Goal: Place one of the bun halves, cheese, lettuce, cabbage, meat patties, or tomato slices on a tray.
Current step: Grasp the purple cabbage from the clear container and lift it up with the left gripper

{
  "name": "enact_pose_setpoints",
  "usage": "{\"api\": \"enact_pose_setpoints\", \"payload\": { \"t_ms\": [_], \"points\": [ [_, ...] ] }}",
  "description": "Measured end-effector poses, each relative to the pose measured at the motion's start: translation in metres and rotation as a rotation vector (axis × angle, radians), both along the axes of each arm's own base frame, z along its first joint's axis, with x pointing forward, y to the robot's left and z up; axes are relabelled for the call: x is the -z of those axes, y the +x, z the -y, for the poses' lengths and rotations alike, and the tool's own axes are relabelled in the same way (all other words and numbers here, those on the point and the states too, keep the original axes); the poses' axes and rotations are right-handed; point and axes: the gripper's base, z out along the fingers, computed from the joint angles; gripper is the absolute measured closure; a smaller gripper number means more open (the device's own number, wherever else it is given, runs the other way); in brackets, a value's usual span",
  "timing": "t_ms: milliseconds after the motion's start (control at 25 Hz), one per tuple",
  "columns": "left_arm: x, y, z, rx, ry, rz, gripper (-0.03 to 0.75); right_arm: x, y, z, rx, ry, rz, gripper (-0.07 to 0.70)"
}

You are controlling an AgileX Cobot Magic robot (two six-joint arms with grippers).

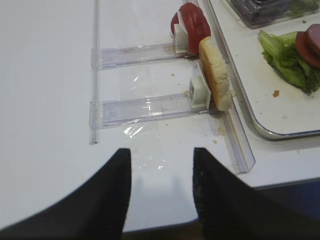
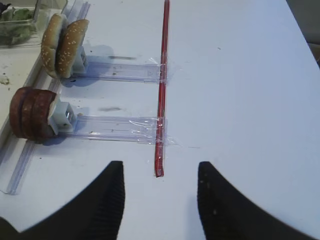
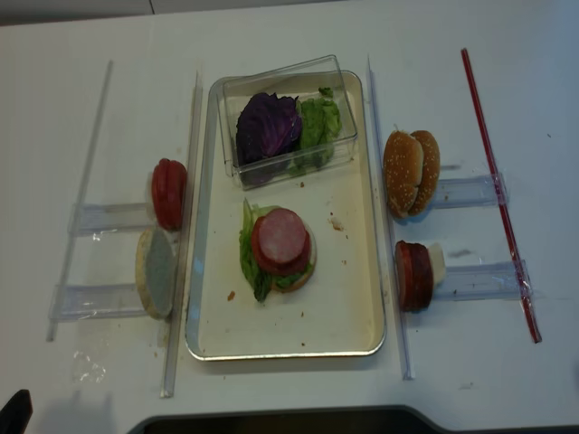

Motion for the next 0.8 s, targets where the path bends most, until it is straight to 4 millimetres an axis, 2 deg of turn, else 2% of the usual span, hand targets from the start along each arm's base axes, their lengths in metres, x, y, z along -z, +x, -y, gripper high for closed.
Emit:
{"api": "enact_pose_setpoints", "payload": {
  "t_ms": [800],
  "points": [
    [0.0000,0.0000,0.0000,0.000,0.000,0.000,0.433,-0.0001,0.0001,0.0000,0.000,0.000,0.002,0.274]
  ]
}}
